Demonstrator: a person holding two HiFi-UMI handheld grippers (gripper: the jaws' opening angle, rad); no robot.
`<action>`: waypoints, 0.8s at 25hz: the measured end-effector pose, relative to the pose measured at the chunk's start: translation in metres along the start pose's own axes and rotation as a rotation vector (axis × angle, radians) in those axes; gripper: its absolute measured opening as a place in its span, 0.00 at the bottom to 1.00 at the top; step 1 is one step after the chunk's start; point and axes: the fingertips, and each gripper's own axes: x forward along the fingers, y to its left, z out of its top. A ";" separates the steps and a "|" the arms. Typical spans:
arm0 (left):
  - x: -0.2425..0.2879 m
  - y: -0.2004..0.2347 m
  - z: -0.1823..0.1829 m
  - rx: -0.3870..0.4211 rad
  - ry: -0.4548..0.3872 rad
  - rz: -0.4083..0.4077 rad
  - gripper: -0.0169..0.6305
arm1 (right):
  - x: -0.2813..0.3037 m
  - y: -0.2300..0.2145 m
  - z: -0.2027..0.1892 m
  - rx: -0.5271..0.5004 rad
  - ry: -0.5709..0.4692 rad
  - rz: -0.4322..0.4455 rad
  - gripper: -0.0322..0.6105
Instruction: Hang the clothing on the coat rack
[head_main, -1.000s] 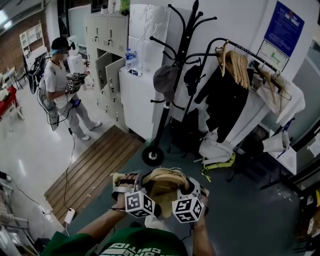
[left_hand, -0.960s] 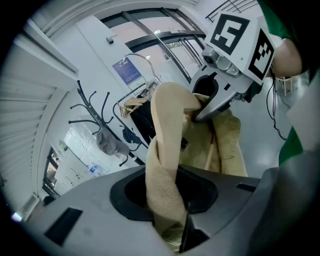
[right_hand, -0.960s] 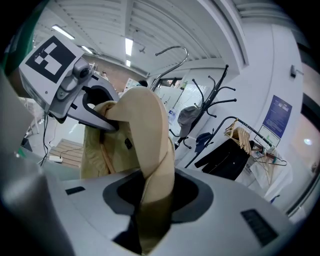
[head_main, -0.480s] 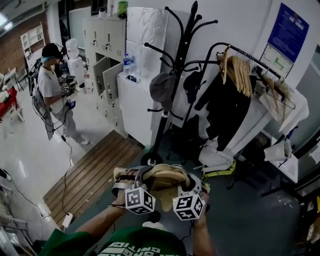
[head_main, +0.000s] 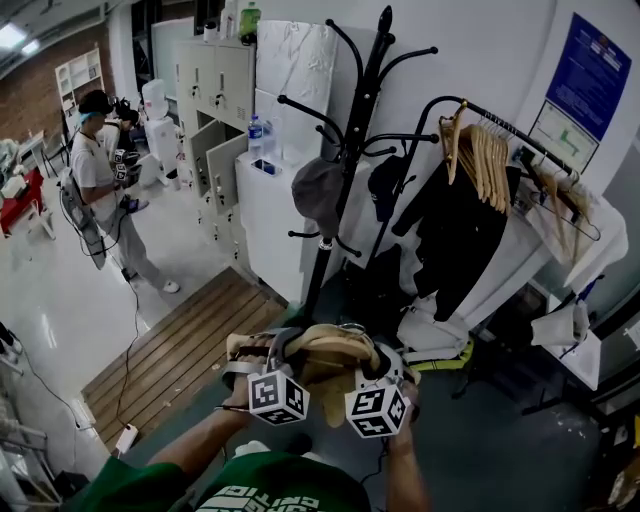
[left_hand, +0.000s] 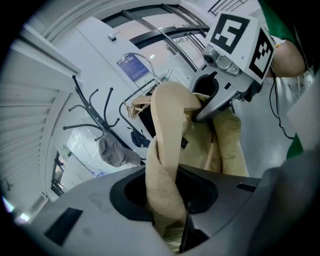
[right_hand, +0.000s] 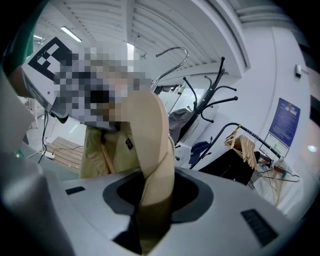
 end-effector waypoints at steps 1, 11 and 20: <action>0.004 0.000 0.002 -0.004 0.002 0.004 0.19 | 0.003 -0.004 -0.001 -0.003 -0.001 0.002 0.25; 0.029 0.006 0.016 -0.027 0.017 0.023 0.19 | 0.019 -0.031 -0.006 -0.024 -0.011 0.015 0.25; 0.047 0.020 0.021 -0.024 0.015 0.032 0.19 | 0.035 -0.047 -0.002 -0.023 -0.018 0.013 0.25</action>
